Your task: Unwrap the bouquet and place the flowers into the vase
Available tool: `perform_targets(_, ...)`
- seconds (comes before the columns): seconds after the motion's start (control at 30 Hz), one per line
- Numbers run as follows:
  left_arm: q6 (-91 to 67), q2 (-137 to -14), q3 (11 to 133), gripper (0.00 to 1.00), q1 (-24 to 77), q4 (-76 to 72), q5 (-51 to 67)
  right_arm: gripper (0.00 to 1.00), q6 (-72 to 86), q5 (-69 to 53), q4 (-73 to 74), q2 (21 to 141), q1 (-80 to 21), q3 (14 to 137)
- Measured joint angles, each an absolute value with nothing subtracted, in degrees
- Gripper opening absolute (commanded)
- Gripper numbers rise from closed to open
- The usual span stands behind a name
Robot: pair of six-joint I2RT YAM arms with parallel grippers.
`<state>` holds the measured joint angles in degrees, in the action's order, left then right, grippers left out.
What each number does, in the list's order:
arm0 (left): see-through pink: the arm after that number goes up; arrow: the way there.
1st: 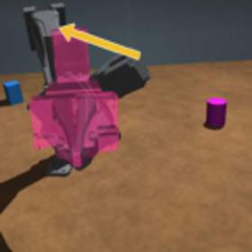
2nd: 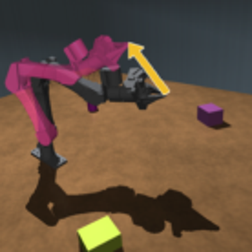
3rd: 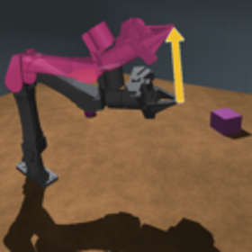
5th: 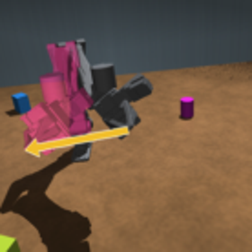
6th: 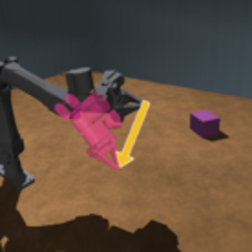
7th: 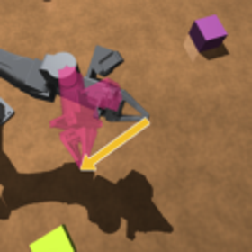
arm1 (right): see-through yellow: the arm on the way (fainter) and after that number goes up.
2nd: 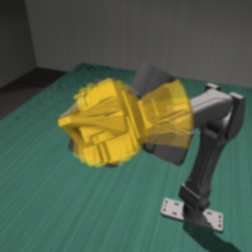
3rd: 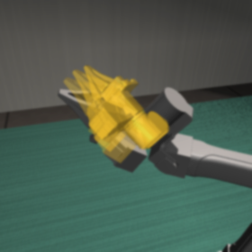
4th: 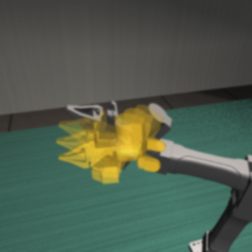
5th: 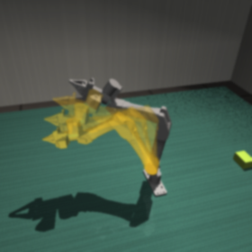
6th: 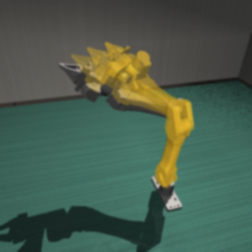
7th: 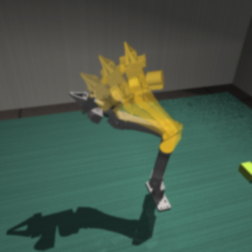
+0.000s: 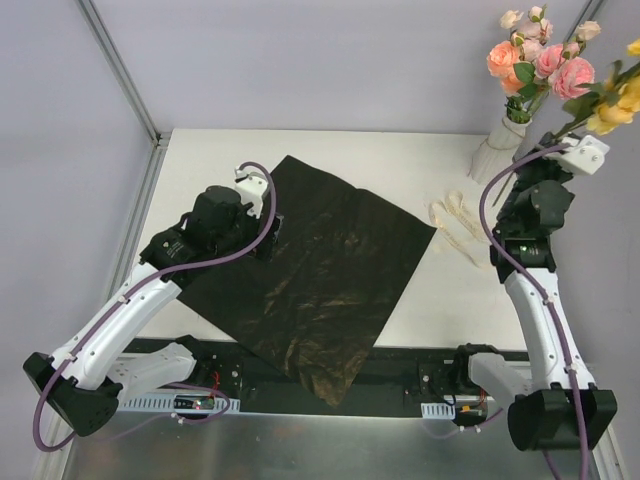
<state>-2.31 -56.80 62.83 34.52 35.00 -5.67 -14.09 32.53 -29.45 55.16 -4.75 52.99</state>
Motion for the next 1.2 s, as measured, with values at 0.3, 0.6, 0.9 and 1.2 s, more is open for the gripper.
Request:
perform_targets(0.3, -2.31, -56.97, 62.06, 0.99, 34.52, 34.89, -6.59, 0.00, -13.45, 23.59, -41.45, 62.76, 8.71, 57.17)
perform_targets(0.6, -2.31, -57.04, 61.67, 0.99, 34.52, 34.81, -7.07, 0.00, -10.02, 14.85, -53.54, 76.75, 14.13, 64.12)
perform_targets(0.9, -1.85, -57.36, 61.49, 0.99, 34.52, 34.76, -9.69, 0.00, -5.30, 12.10, -58.63, 88.55, 16.45, 77.52)
perform_targets(1.2, -1.65, -54.59, 60.97, 0.99, 34.52, 34.41, -12.51, 0.00, 0.10, 10.50, -61.91, 97.32, 16.80, 80.18)
